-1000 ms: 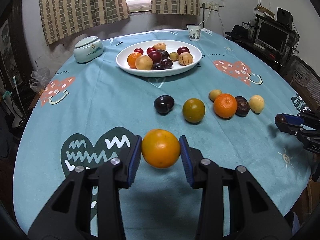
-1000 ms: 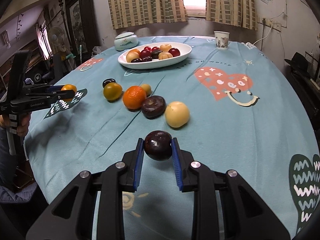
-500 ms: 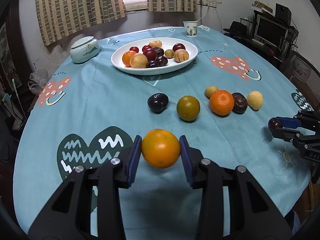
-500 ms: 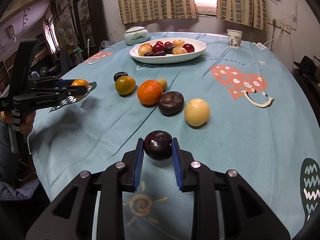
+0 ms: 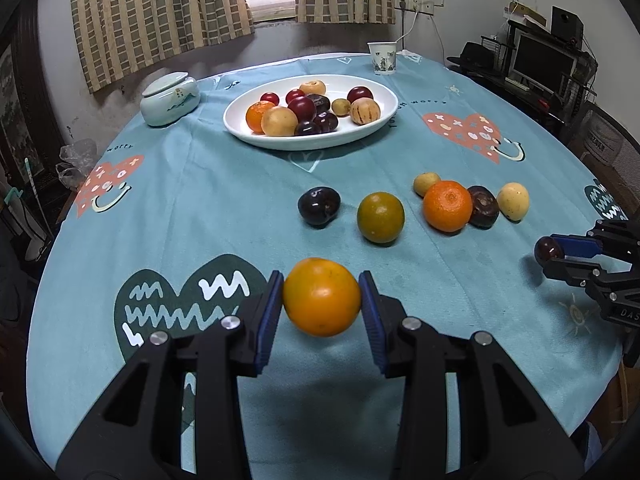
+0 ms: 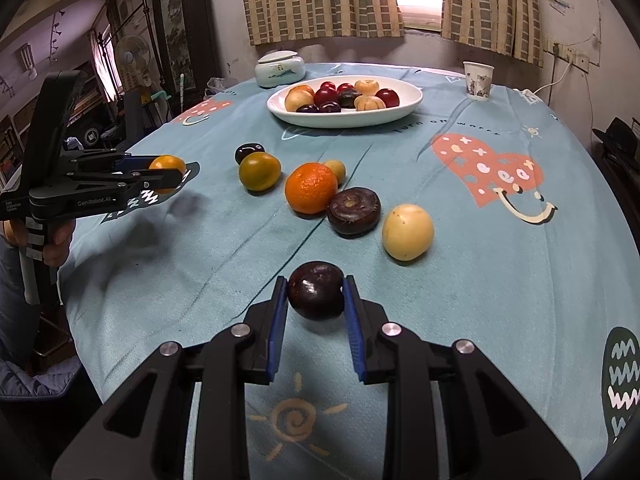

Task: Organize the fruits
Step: 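Carry the tangerine and plum onto the white plate and open both tools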

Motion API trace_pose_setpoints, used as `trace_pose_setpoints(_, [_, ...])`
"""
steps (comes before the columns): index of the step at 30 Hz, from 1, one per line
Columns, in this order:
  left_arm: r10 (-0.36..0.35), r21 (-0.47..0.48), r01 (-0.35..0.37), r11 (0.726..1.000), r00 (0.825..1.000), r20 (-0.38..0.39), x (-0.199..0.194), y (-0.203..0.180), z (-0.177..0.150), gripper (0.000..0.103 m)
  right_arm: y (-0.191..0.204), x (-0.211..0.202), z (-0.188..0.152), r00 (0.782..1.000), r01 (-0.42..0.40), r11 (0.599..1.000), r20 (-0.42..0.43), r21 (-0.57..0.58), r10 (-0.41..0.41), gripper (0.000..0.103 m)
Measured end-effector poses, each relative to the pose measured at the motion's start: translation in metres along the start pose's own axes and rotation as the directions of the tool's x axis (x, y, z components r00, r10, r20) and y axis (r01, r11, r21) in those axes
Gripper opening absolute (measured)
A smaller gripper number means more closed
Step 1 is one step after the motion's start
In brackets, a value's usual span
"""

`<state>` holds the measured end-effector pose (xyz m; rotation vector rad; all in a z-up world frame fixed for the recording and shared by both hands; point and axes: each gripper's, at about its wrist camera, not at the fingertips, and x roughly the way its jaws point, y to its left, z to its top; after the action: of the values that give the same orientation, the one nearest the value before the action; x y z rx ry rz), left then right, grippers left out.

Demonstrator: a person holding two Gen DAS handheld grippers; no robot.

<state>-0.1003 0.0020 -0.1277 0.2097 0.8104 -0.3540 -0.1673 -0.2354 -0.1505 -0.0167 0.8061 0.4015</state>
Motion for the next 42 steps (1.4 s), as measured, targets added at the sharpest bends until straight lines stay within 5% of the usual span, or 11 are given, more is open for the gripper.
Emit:
trace_pose_setpoints(11, [0.005,0.007,-0.005,1.0,1.0,-0.001,0.003,0.001,0.001,0.039,0.003,0.001,0.003,1.0,-0.005,1.0,0.004,-0.008,0.005,0.028])
trace_pose_setpoints(19, [0.041,0.095,-0.045,0.994,0.998,0.047,0.0,-0.005,0.03,0.039,0.016,0.002,0.035,0.999,-0.016,0.997,0.039,-0.073,0.018,0.028])
trace_pose_setpoints(31, [0.094,0.14,-0.1,0.985,0.994,0.047,0.058,0.013,0.121,0.039,-0.001,0.029,0.156,0.986,0.025,0.996,0.165,-0.087,-0.01,0.028])
trace_pose_setpoints(36, [0.069,0.01,-0.069,0.998,0.998,0.004,0.102,0.042,0.173,0.039,-0.02,0.075,0.21,0.992,0.041,0.998,0.118,-0.055,-0.034,0.028])
trace_pose_setpoints(42, [0.068,-0.044,-0.07,0.997,0.996,-0.055,0.145,0.053,0.191,0.04,-0.03,0.142,0.238,0.996,0.093,0.993,0.014,-0.067,-0.092,0.028])
